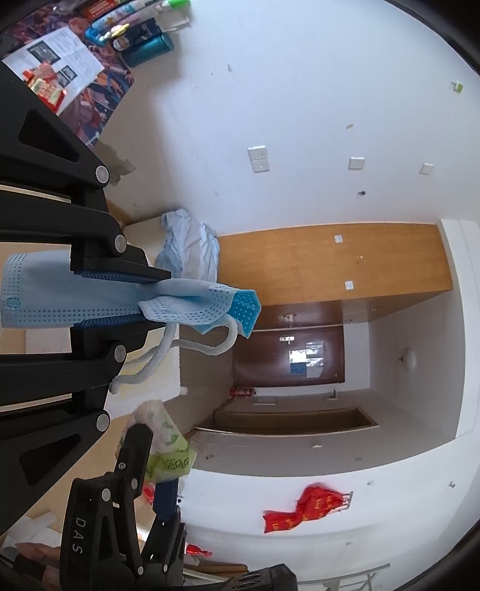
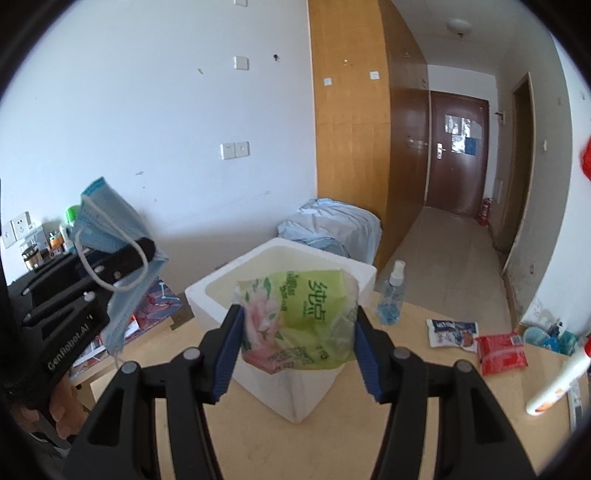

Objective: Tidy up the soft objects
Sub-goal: 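Carry blue mask and green wrapped pack with both tools to white foam box, then open left tool dropping mask into box while right tool drops green pack, then withdraw both open tools from the box back toward the white cloth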

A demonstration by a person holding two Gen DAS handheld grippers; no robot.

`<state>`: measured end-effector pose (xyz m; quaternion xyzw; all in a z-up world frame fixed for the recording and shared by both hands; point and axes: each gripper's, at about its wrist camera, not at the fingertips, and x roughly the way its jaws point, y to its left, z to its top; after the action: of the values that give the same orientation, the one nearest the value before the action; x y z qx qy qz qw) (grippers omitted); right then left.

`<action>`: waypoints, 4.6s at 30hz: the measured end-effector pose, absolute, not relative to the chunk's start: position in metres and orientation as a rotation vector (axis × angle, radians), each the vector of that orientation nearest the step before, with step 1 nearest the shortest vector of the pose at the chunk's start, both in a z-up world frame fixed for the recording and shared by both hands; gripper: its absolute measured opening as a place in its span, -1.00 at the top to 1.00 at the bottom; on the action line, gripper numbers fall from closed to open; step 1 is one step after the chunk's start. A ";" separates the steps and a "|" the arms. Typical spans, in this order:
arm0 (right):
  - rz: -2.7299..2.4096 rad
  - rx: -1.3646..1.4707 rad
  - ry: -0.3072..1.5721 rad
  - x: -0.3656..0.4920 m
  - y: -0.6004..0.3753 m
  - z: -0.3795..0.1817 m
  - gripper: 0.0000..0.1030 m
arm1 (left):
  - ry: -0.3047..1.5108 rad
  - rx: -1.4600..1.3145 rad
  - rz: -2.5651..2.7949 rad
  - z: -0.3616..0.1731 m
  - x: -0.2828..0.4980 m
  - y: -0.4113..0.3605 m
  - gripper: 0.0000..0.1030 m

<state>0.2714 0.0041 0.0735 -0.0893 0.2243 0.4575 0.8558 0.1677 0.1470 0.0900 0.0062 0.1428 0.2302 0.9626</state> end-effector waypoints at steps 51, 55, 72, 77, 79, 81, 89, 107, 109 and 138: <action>1.027 -0.163 0.503 0.338 0.044 0.069 -0.19 | 0.423 -0.049 0.454 0.076 0.268 0.199 -0.45; 1.029 -0.162 0.500 0.338 0.042 0.068 -0.19 | 0.400 -0.052 0.465 0.080 0.263 0.202 -0.48; 1.103 -0.194 0.536 0.334 0.065 0.053 -0.29 | 0.346 -0.042 0.554 0.086 0.246 0.211 -0.59; 1.102 -0.205 0.521 0.331 0.064 0.054 -0.64 | 0.345 -0.054 0.559 0.087 0.245 0.214 -0.59; 1.095 -0.207 0.511 0.330 0.064 0.055 -0.65 | 0.343 -0.060 0.558 0.087 0.243 0.215 -0.59; 1.096 -0.207 0.514 0.330 0.064 0.056 -0.65 | 0.346 -0.067 0.557 0.087 0.243 0.214 -0.59; 1.080 -0.202 0.507 0.325 0.056 0.065 -0.83 | 0.338 -0.076 0.557 0.092 0.232 0.210 -0.62; 1.006 -0.135 0.349 0.252 -0.025 0.126 -0.99 | 0.204 -0.046 0.495 0.143 0.136 0.140 -0.99; 1.004 -0.128 0.335 0.242 -0.034 0.130 -0.99 | 0.201 -0.038 0.478 0.148 0.125 0.129 -0.99; 0.889 -0.051 0.254 0.154 -0.134 0.123 -0.99 | 0.127 0.019 0.366 0.141 0.035 0.038 -0.99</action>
<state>0.1543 -0.1345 0.1231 -0.0248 0.1227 0.4287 0.8947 0.0351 0.0377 0.1408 0.0093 0.0633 0.1818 0.9813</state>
